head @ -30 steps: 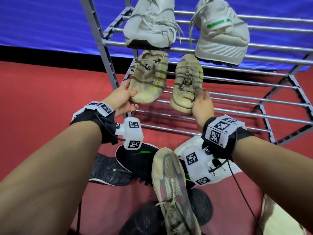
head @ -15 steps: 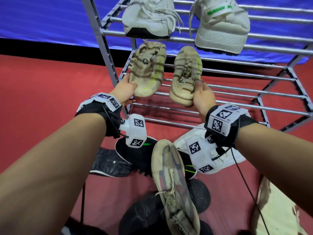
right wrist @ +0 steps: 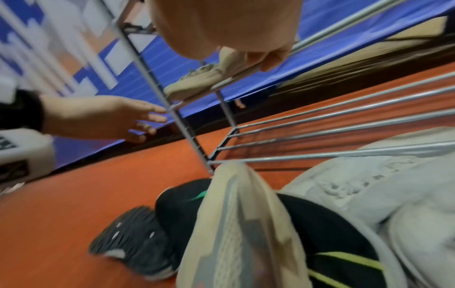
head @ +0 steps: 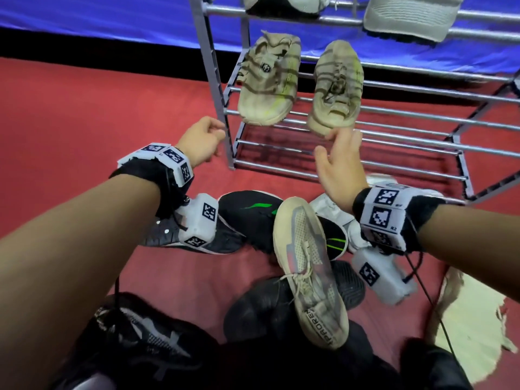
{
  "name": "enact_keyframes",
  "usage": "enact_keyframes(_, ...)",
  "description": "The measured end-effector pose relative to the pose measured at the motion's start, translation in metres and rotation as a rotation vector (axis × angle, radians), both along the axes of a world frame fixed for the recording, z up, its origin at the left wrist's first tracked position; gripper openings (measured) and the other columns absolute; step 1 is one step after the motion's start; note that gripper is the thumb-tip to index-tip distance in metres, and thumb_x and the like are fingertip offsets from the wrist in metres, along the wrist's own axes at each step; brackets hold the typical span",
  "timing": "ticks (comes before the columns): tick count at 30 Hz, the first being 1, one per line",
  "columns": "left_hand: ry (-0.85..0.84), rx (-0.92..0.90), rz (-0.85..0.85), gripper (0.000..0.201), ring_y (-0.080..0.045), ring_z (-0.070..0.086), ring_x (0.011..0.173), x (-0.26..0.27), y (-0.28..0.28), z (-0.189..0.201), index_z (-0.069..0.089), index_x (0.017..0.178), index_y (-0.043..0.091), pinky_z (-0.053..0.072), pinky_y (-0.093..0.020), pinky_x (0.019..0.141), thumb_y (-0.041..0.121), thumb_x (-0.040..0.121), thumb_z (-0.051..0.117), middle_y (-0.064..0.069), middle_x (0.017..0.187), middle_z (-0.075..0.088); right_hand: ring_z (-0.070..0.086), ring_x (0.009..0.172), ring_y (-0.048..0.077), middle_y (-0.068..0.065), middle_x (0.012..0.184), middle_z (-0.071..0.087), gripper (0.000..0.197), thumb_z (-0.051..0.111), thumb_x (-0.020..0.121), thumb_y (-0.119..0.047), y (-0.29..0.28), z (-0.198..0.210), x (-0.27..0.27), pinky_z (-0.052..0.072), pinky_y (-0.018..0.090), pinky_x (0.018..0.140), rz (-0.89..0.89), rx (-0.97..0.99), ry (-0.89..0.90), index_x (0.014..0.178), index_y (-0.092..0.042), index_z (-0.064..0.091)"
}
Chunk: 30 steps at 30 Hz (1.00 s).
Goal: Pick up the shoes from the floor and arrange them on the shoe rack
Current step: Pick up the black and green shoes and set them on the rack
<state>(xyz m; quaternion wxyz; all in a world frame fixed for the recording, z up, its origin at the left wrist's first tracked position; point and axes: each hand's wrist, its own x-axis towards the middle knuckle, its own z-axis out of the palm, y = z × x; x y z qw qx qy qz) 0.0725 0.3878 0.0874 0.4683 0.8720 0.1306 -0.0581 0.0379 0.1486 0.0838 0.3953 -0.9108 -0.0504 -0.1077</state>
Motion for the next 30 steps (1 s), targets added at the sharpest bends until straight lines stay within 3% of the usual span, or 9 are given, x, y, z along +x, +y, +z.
enact_keyframes(4, 0.226, 0.046, -0.087, 0.014, -0.009, 0.052, 0.053, -0.020, 0.025, -0.011, 0.050, 0.106, 0.015, 0.037, -0.021, 0.049, 0.012, 0.098, 0.039, 0.004, 0.085, 0.057, 0.044, 0.084, 0.019, 0.003, 0.103, 0.036, 0.017, 0.046, 0.093, -0.012, 0.041, -0.008, -0.017, 0.037, 0.031, 0.085, 0.320, -0.120, 0.139, 0.108, -0.005, 0.050)
enact_keyframes(7, 0.333, 0.090, -0.094, 0.016, -0.002, 0.052, 0.042, -0.033, 0.045, -0.012, 0.053, 0.092, 0.021, 0.036, -0.018, 0.049, 0.012, 0.097, 0.040, 0.007, 0.079, 0.057, 0.053, 0.090, 0.025, 0.007, 0.099, 0.049, 0.016, 0.045, 0.094, -0.016, 0.071, -0.012, -0.027, 0.041, 0.035, 0.088, 0.630, -0.279, 0.307, 0.100, -0.007, 0.057)
enact_keyframes(10, 0.468, 0.141, -0.124, 0.015, -0.010, 0.050, 0.049, -0.053, 0.065, -0.012, 0.053, 0.087, 0.021, 0.034, -0.017, 0.047, 0.012, 0.095, 0.044, 0.005, 0.076, 0.056, 0.054, 0.087, 0.017, 0.000, 0.092, 0.059, 0.021, 0.049, 0.094, -0.023, 0.093, -0.022, -0.040, 0.039, 0.027, 0.081, 0.898, -0.493, 0.486, 0.100, -0.009, 0.064)
enact_keyframes(13, 0.612, 0.207, -0.251, 0.019, -0.015, 0.047, 0.047, -0.079, 0.087, -0.019, 0.057, 0.069, 0.020, 0.032, -0.019, 0.048, 0.013, 0.085, 0.050, -0.006, 0.072, 0.054, 0.049, 0.084, 0.011, -0.006, 0.089, 0.055, 0.023, 0.054, 0.092, -0.027, 0.111, -0.036, -0.054, 0.032, 0.018, 0.070, 0.950, -0.525, 0.600, 0.106, -0.011, 0.063)
enact_keyframes(16, 0.657, 0.393, -0.277, 0.010, -0.010, 0.048, 0.060, -0.108, 0.107, -0.030, 0.058, 0.094, 0.018, 0.042, -0.016, 0.042, 0.013, 0.094, 0.050, -0.001, 0.078, 0.054, 0.050, 0.087, 0.014, -0.001, 0.095, 0.055, 0.027, 0.056, 0.091, -0.024, 0.133, -0.050, -0.056, 0.031, 0.019, 0.071, 0.927, -0.510, 0.589, 0.112, -0.007, 0.059)
enact_keyframes(19, 0.788, 0.490, -0.395, 0.024, -0.011, 0.043, 0.060, -0.132, 0.126, -0.046, 0.058, 0.116, 0.005, 0.035, -0.009, 0.030, 0.010, 0.097, 0.045, -0.007, 0.084, 0.051, 0.053, 0.108, 0.027, 0.012, 0.115, 0.057, 0.033, 0.057, 0.090, -0.025, 0.156, -0.065, -0.047, 0.039, 0.029, 0.090, 0.826, -0.468, 0.493, 0.117, -0.008, 0.056)
enact_keyframes(21, 0.872, 0.530, -0.449, 0.026, -0.015, 0.048, 0.070, -0.148, 0.136, -0.051, 0.057, 0.120, 0.006, 0.038, -0.010, 0.038, 0.012, 0.098, 0.045, -0.005, 0.085, 0.050, 0.049, 0.117, 0.030, 0.014, 0.123, 0.053, 0.038, 0.058, 0.089, -0.027, 0.171, -0.075, -0.039, 0.040, 0.035, 0.099, 0.734, -0.462, 0.455, 0.122, -0.009, 0.053)
enact_keyframes(27, 0.938, 0.413, -0.686, 0.058, -0.019, 0.057, 0.110, -0.192, 0.158, -0.091, 0.056, 0.125, 0.005, 0.043, -0.032, 0.100, 0.040, 0.079, 0.064, -0.008, 0.121, 0.062, 0.039, 0.127, 0.029, 0.009, 0.135, 0.050, 0.058, 0.058, 0.086, -0.042, 0.194, -0.098, -0.032, 0.031, 0.040, 0.104, 0.639, -0.681, 0.408, 0.135, -0.017, 0.043)
enact_keyframes(30, 0.931, 0.555, -0.715, 0.059, -0.019, 0.058, 0.106, -0.203, 0.150, -0.092, 0.057, 0.125, 0.009, 0.042, -0.026, 0.094, 0.046, 0.080, 0.064, -0.006, 0.124, 0.060, 0.028, 0.134, 0.029, 0.005, 0.139, 0.047, 0.060, 0.051, 0.087, -0.052, 0.194, -0.102, -0.033, 0.017, 0.050, 0.110, 0.675, -0.897, 0.366, 0.137, -0.021, 0.040)
